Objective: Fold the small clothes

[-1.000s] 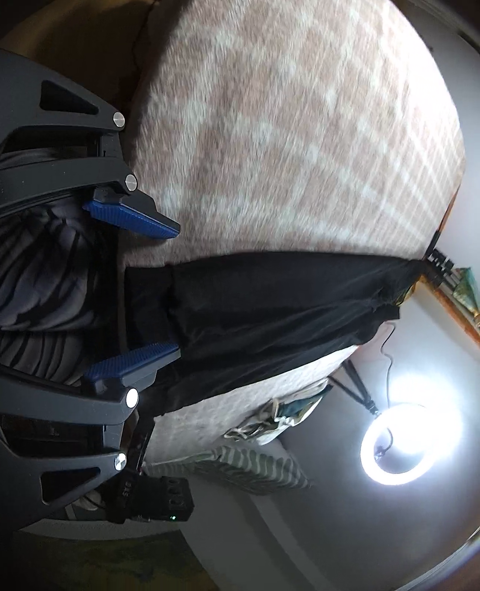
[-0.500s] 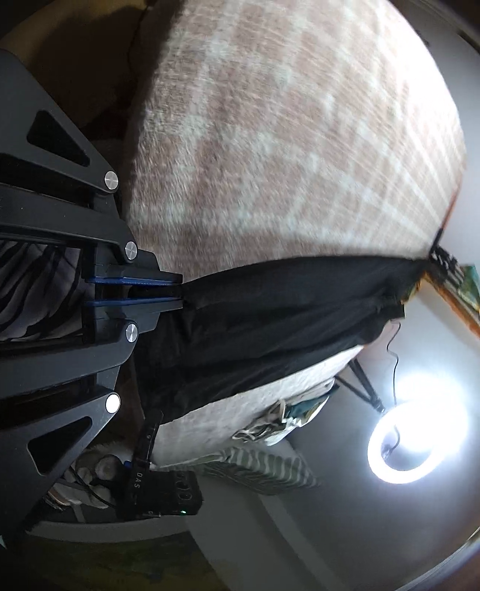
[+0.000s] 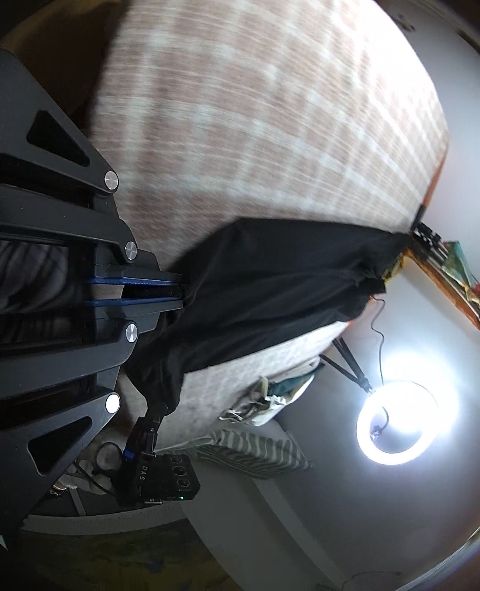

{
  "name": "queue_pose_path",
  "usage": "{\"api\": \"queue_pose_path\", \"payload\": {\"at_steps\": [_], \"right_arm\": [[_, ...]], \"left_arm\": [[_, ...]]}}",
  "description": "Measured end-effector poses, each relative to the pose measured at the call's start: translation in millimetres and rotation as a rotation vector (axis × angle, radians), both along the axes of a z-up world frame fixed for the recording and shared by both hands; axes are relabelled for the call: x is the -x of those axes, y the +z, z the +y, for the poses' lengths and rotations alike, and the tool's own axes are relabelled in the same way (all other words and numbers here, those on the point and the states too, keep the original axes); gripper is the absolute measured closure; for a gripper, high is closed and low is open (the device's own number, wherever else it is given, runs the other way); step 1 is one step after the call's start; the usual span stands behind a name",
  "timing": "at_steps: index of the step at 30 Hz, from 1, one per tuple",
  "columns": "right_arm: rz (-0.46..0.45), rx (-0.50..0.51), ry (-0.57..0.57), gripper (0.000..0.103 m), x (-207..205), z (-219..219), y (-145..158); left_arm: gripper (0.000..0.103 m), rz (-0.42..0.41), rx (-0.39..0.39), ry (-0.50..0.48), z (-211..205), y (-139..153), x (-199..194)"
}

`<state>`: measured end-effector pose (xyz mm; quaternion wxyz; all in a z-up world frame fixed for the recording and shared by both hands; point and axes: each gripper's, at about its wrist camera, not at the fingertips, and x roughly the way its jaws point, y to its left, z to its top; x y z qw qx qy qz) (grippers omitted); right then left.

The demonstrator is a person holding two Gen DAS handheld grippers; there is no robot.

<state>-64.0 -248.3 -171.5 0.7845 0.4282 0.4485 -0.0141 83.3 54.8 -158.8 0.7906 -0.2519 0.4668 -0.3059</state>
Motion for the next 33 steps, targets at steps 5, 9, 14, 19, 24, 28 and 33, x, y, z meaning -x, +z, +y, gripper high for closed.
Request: {"api": "queue_pose_path", "payload": {"at_steps": [5,9,14,19,24,28,33], "right_arm": [[-0.04,0.039,-0.02,0.102,-26,-15,14],[-0.064,0.05,-0.041,0.102,-54,-34,19],[-0.034,0.105,-0.05,0.102,-97,-53,12],[0.021,0.147,-0.069,0.102,-126,-73,-7],[0.073,0.154,-0.084,0.101,-140,-90,-24],[0.102,0.174,-0.07,0.091,-147,-94,-26],[0.052,0.271,-0.051,0.073,-132,-84,-2]], "left_arm": [[0.099,-0.044,-0.012,0.004,-5,15,-32],[0.099,-0.065,-0.031,0.018,-10,19,-65],[0.099,-0.05,-0.047,0.051,-16,11,-106],[0.099,-0.021,-0.087,0.084,-21,-7,-140],[0.099,0.009,-0.086,0.092,-20,-19,-157],[0.092,0.015,-0.091,0.095,-17,-18,-163],[0.091,-0.086,-0.106,0.071,-7,3,-149]]}}
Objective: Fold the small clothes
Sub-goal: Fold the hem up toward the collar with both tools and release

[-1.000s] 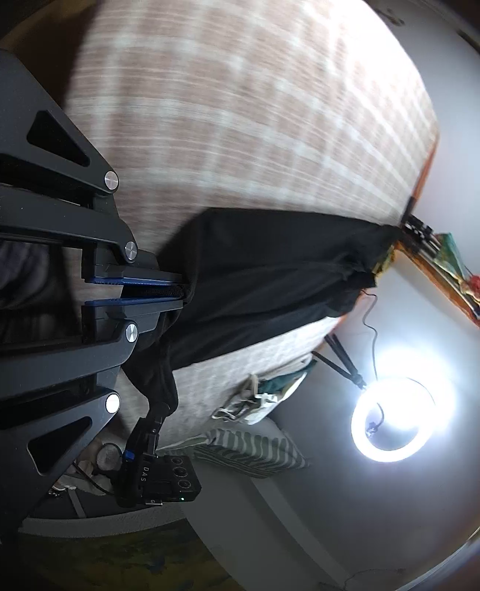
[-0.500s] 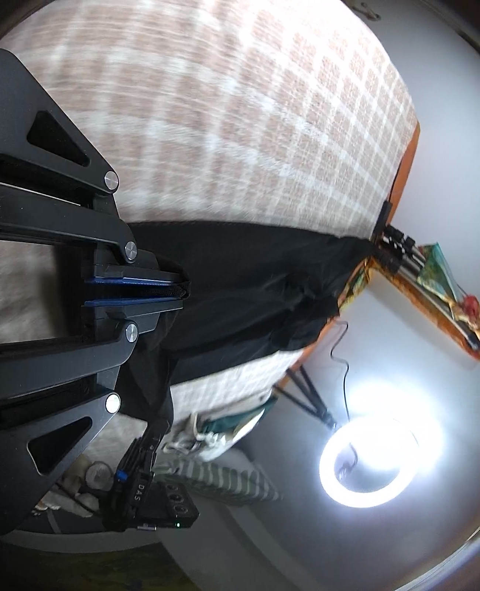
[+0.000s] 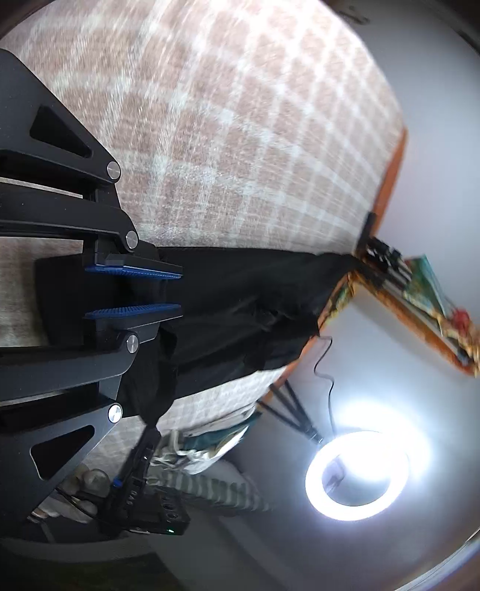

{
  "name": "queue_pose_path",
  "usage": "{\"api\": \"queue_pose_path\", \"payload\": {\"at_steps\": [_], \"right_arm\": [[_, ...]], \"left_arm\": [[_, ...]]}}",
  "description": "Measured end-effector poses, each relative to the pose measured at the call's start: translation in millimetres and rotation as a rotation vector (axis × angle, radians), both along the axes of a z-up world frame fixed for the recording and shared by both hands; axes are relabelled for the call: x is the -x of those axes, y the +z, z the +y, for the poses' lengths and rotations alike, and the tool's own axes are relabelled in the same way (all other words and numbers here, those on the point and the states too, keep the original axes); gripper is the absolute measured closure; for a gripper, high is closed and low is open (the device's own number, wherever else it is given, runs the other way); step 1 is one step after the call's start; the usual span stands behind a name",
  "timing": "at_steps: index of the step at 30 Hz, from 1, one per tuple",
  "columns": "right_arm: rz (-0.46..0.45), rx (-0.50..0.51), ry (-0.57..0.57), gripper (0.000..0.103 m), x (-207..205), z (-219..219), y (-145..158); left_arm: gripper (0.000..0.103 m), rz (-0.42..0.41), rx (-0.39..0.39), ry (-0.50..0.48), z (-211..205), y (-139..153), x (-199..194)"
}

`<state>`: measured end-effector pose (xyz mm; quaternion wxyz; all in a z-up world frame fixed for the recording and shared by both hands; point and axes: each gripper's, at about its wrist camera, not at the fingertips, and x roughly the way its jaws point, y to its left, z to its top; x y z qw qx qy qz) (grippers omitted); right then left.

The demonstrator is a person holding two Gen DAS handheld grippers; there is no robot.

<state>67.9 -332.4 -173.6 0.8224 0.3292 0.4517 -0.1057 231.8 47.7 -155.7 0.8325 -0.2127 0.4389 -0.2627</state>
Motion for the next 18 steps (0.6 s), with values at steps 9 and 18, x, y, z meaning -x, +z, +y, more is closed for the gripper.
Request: {"api": "queue_pose_path", "payload": {"at_steps": [9,18], "right_arm": [[0.093,0.113,0.279,0.081,-3,59,-6],[0.108,0.119,0.226,0.081,-39,43,-23]], "left_arm": [[0.091,0.044,-0.208,-0.238,-40,-25,16],[0.091,0.007,-0.269,-0.119,-50,-13,-38]]}}
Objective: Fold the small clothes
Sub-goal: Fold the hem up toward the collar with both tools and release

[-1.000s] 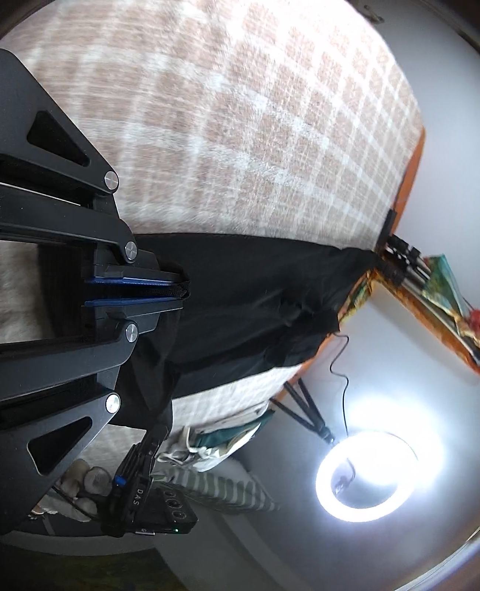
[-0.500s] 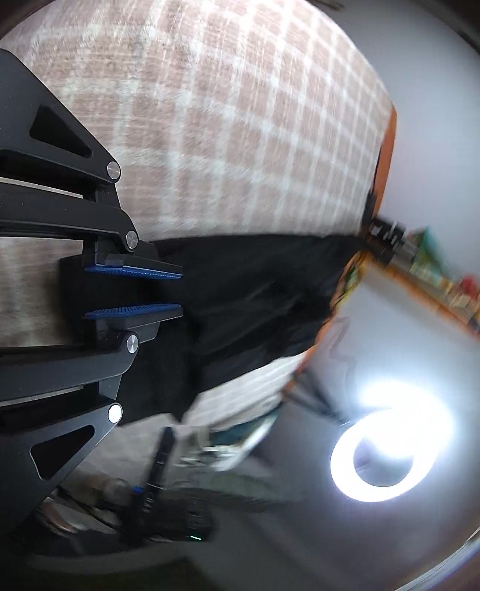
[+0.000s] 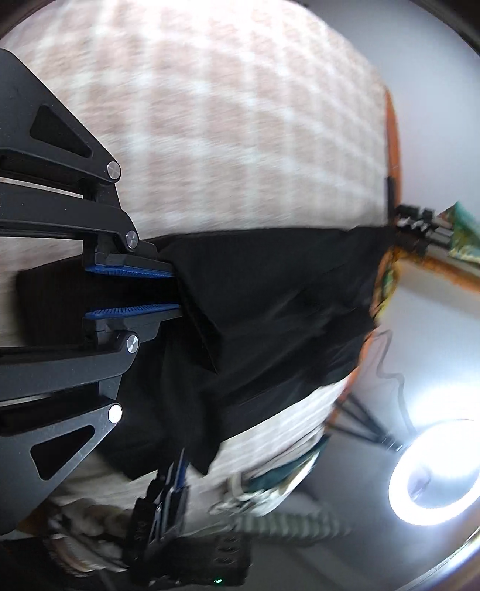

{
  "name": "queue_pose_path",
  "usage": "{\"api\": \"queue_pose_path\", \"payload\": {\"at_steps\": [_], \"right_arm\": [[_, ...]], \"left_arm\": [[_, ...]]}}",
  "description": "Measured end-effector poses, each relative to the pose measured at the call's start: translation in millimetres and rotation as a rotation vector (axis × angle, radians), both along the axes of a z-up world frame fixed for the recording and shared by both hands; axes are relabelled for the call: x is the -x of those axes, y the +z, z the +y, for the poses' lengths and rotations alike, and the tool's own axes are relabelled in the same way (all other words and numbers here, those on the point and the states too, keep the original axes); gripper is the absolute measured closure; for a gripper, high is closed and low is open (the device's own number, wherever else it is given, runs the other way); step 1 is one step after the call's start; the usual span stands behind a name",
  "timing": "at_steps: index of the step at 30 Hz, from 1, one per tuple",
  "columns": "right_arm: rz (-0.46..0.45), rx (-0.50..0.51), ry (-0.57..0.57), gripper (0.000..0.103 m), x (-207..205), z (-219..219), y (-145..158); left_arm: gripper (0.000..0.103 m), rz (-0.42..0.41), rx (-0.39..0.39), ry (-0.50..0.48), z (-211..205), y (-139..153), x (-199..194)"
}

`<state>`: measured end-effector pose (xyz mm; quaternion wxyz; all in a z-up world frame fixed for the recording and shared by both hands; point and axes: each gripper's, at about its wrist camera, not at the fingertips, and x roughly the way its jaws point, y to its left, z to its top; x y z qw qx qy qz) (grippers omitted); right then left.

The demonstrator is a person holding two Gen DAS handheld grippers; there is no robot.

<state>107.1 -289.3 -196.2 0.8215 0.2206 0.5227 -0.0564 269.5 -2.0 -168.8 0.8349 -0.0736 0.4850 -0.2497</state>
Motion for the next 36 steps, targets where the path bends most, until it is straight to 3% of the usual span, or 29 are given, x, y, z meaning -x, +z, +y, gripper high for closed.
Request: {"api": "queue_pose_path", "payload": {"at_steps": [3,7,11,15,25,27,29,30,36], "right_arm": [[-0.014,0.027,-0.113,0.08,-9,-24,7],[-0.051,0.05,-0.189,0.078,-7,-40,26],[-0.064,0.074,-0.194,0.073,0,-38,45],[-0.086,0.082,-0.209,0.072,13,-30,61],[-0.162,0.147,-0.158,0.068,47,20,117],[-0.183,0.154,-0.153,0.066,53,28,131],[-0.2,0.16,-0.144,0.064,57,32,142],[-0.203,0.163,-0.141,0.064,57,32,145],[-0.194,0.187,-0.144,0.062,53,14,151]], "left_arm": [[0.091,-0.026,0.023,0.066,6,8,-14],[0.091,-0.049,0.028,0.075,12,16,-15],[0.091,-0.059,0.01,0.066,17,19,-3],[0.091,-0.057,0.042,0.082,28,24,12],[0.091,-0.159,0.066,0.081,47,79,71],[0.085,-0.173,0.074,0.085,52,90,79],[0.064,-0.193,0.072,0.084,56,100,84],[0.059,-0.209,0.064,0.084,58,106,86],[0.057,-0.206,0.041,0.076,55,105,60]]}}
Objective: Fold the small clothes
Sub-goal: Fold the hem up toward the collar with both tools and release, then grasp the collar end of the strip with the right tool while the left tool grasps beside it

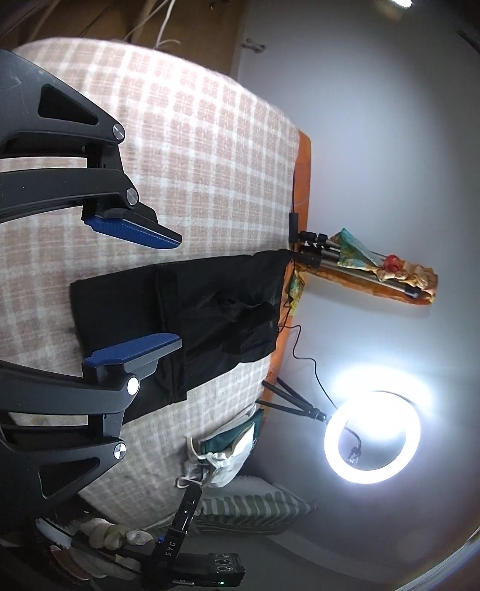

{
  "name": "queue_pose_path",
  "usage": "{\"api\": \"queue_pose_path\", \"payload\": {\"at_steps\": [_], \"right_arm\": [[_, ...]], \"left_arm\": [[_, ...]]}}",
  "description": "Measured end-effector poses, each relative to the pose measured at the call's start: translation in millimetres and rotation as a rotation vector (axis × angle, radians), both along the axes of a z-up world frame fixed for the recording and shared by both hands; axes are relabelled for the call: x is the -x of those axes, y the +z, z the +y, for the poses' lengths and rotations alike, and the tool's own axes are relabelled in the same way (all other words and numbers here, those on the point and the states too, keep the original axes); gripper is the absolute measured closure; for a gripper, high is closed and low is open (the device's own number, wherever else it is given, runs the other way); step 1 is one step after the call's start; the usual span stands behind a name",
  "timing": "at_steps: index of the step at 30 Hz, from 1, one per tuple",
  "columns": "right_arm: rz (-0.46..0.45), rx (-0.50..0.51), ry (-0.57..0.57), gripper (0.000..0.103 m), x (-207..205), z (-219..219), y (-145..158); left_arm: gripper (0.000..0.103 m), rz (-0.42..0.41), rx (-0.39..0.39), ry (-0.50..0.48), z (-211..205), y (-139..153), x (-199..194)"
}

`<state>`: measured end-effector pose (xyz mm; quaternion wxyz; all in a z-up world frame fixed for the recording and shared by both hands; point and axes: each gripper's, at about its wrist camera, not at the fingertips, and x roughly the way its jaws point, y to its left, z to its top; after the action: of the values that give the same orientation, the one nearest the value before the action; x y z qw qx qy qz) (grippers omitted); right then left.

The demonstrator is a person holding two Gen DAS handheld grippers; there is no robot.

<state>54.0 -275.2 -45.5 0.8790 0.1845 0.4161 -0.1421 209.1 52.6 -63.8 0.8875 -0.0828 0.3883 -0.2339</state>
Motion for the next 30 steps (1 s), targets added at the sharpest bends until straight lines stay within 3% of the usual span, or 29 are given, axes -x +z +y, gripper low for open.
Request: {"api": "queue_pose_path", "payload": {"at_steps": [6,12,15,19,24,30], "right_arm": [[0.052,-0.002,0.001,0.061,-40,-58,-18],[0.075,-0.04,0.006,0.059,-105,-115,-51],[0.092,-0.056,0.012,0.059,-140,-140,-73],[0.087,-0.094,-0.007,0.059,-179,-173,-101],[0.089,-0.101,-0.011,0.059,-218,-195,-129],[0.145,-0.108,-0.021,0.062,-247,-214,-161]], "left_arm": [[0.057,0.053,-0.009,-0.013,-16,-23,-78],[0.057,0.112,-0.024,-0.047,-40,-51,-160],[0.057,0.131,0.006,-0.054,-48,-63,-198],[0.057,0.149,0.042,-0.022,-52,-79,-231],[0.057,0.153,-0.014,-0.044,-65,-96,-255],[0.057,0.171,-0.001,-0.027,-64,-110,-274]]}}
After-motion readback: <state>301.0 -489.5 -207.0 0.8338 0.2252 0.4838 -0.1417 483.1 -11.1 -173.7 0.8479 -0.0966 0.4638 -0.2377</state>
